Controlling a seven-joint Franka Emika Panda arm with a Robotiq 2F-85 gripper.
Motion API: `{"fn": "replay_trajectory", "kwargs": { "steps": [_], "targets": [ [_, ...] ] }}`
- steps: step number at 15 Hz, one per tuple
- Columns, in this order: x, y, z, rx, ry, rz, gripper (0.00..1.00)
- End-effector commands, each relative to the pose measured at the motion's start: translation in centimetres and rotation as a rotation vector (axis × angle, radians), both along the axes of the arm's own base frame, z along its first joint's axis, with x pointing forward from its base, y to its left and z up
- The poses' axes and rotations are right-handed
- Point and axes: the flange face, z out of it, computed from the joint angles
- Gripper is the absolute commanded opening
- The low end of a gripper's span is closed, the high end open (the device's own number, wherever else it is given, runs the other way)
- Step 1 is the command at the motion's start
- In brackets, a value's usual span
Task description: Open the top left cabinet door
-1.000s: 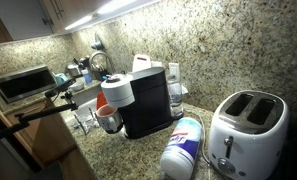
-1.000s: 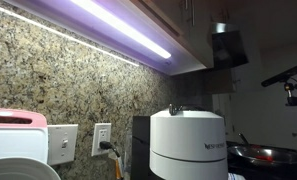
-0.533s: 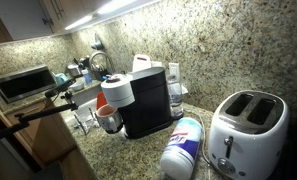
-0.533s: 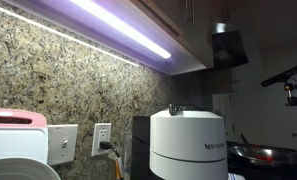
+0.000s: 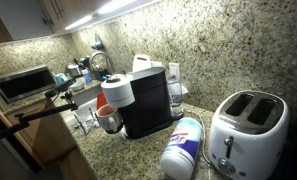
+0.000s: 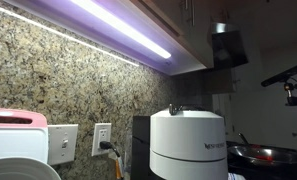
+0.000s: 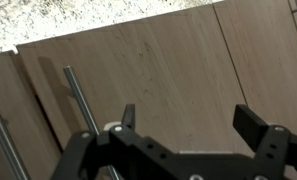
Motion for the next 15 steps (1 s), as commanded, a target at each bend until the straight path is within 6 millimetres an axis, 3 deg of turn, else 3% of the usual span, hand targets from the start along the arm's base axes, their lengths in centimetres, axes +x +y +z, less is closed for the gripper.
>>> {"fn": "replay_trajectory", "kwargs": {
  "steps": [1,8,11,15],
  "targets": [
    [1.0,-1.3,0.9,0.024,-0.027,0.062,1.00],
    [3.9,-2.1,2.2,0.064,-0.118,0.066,1.00],
    [4.9,-1.3,2.7,0.055,-0.215,-0.008,1.00],
    [6.4,0.0,1.9,-0.005,-0.252,-0.025,1.00]
  ]
}}
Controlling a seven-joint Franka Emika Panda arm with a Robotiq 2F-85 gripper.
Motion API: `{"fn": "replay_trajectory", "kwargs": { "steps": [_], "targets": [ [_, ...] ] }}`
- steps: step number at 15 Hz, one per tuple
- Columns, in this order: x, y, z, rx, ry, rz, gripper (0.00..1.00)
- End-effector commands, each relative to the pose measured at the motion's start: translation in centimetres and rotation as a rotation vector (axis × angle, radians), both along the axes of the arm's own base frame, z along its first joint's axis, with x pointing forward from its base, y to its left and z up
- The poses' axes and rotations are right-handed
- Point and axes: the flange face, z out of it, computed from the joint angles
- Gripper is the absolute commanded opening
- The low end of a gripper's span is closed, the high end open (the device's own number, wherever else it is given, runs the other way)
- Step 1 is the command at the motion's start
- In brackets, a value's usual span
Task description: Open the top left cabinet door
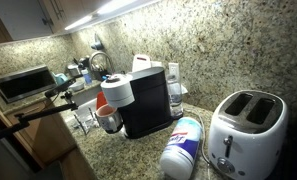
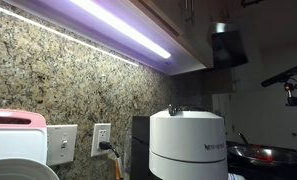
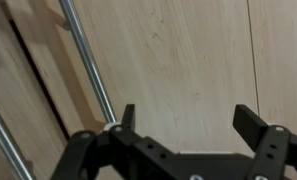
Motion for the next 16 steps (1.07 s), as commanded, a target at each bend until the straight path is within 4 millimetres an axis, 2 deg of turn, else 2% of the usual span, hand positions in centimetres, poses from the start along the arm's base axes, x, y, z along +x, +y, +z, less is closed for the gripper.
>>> {"fn": "replay_trajectory", "kwargs": {
  "steps": [1,4,11,16],
  "targets": [
    [2.0,1.2,0.0,-0.033,-0.020,-0.024,1.00],
    [2.8,1.2,-0.2,-0.047,-0.025,-0.048,1.00],
    [3.6,-2.6,2.0,0.040,0.003,-0.117,1.00],
    [5.3,-3.5,0.9,0.054,0.039,-0.098,1.00]
  ]
}}
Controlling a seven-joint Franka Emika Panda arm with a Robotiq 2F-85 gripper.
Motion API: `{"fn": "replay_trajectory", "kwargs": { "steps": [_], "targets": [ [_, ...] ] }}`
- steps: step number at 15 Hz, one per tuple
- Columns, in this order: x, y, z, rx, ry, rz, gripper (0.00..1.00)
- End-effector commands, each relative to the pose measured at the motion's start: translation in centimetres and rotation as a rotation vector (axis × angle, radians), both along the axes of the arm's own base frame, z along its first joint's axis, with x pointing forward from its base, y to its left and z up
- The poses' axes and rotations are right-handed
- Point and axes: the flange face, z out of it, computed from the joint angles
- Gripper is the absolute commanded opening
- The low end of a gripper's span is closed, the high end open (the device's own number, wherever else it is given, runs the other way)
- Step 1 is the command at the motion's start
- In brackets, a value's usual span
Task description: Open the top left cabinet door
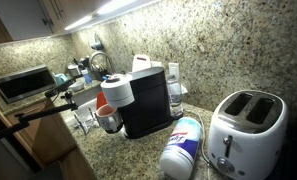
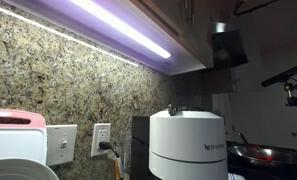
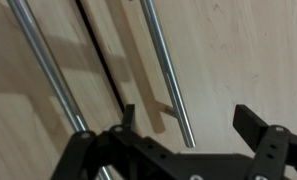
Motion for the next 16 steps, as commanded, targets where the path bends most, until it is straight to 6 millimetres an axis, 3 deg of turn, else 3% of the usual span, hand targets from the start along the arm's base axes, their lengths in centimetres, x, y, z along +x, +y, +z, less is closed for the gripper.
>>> {"fn": "replay_trajectory", "kwargs": {
  "steps": [1,9,16],
  "targets": [
    [1.6,0.3,-0.1,0.013,0.034,0.023,1.00],
    [2.7,4.0,-1.0,-0.007,0.071,0.098,1.00],
    [2.5,4.6,-1.9,-0.077,0.115,0.080,1.00]
  ]
}}
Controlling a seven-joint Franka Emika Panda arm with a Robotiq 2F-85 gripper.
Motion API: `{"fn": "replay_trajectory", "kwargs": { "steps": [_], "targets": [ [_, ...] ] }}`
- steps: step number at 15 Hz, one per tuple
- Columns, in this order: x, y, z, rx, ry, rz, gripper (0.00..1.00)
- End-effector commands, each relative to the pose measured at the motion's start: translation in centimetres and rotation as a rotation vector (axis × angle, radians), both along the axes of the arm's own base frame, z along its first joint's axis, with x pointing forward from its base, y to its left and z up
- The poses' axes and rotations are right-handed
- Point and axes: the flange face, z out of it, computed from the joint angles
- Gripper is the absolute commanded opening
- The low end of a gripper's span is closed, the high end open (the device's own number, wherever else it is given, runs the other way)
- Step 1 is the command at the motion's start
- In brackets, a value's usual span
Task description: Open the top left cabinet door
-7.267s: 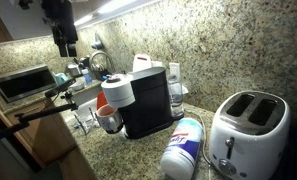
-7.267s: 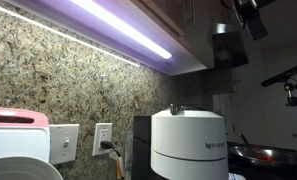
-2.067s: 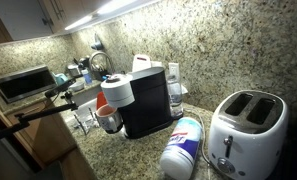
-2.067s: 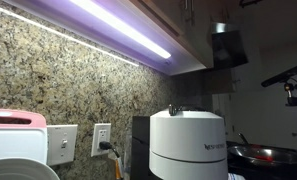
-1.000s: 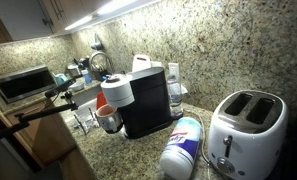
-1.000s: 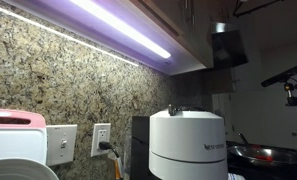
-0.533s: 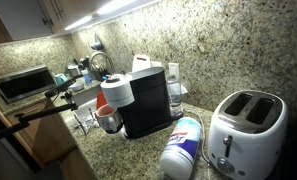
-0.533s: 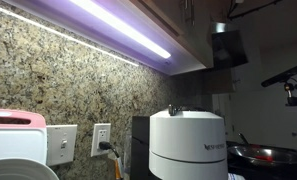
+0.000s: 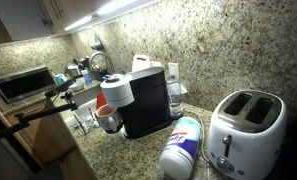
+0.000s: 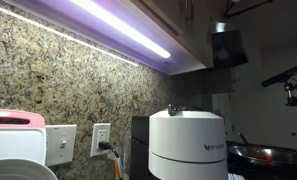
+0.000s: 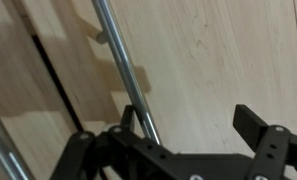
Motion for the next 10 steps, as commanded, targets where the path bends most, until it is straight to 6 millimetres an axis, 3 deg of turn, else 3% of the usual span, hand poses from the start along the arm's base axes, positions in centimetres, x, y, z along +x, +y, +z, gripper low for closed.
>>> {"fn": "replay_trajectory", "kwargs": {
  "steps": [1,7,10],
  "targets": [
    [0.1,1.3,-0.6,-0.073,0.081,-0.010,1.00],
    [-1.9,2.0,-0.9,-0.193,0.087,0.004,1.00],
    [-1.7,1.6,-0.9,-0.171,0.087,0.015,1.00]
  ]
}}
